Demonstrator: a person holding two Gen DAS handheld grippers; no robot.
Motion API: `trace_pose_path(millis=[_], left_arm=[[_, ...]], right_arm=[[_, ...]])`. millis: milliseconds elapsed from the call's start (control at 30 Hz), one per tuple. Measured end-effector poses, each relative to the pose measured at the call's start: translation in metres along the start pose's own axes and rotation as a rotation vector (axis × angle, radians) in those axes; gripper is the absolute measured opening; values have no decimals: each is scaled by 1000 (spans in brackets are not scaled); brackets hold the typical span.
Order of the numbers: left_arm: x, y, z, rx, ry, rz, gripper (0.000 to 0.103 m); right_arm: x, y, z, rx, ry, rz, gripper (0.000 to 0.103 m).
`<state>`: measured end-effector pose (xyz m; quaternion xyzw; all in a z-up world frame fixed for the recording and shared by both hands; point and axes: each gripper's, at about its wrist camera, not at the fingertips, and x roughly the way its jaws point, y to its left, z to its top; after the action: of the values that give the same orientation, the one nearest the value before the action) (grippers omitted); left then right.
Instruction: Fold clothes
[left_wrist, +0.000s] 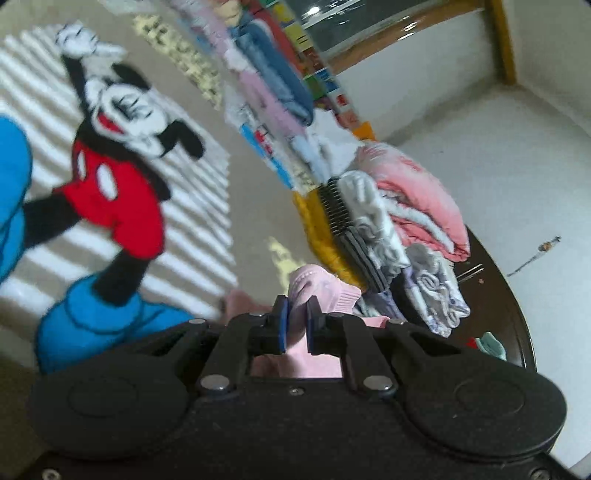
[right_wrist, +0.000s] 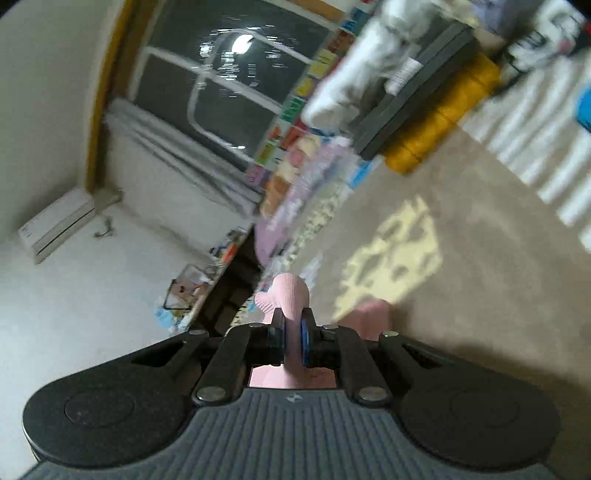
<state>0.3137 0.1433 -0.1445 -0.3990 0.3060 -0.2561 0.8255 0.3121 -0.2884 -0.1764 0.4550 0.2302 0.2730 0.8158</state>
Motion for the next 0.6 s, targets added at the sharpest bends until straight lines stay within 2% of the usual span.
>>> trace_pose_path(millis=[167, 200, 267, 300, 333, 367, 433, 533, 600], left_arm=[[4, 8, 1, -29, 28, 45, 7], [4, 6, 1, -23, 31, 66, 8], [4, 1, 1, 10, 36, 96, 20], [1, -4, 1, 46, 22, 111, 32], [-2, -9, 1, 88, 2, 127, 34], [-5, -15, 1, 130, -17, 143, 34], [-11, -28, 0, 229, -61, 164, 34], [-11, -49, -7, 382, -94, 107, 34], [-7, -60, -14, 463, -93, 72, 34]], right_arm=[[9, -8, -1, 23, 35, -41, 11], [10, -9, -2, 24, 39, -55, 15], [10, -9, -4, 12, 33, -74, 17], [8, -6, -4, -1, 21, -83, 23], [7, -2, -4, -25, 8, -93, 27], [4, 3, -3, -59, -8, -102, 31], [-1, 17, -1, -160, -43, -129, 31], [-4, 42, -1, -355, -77, -152, 31], [0, 58, -6, -486, -53, -132, 31]])
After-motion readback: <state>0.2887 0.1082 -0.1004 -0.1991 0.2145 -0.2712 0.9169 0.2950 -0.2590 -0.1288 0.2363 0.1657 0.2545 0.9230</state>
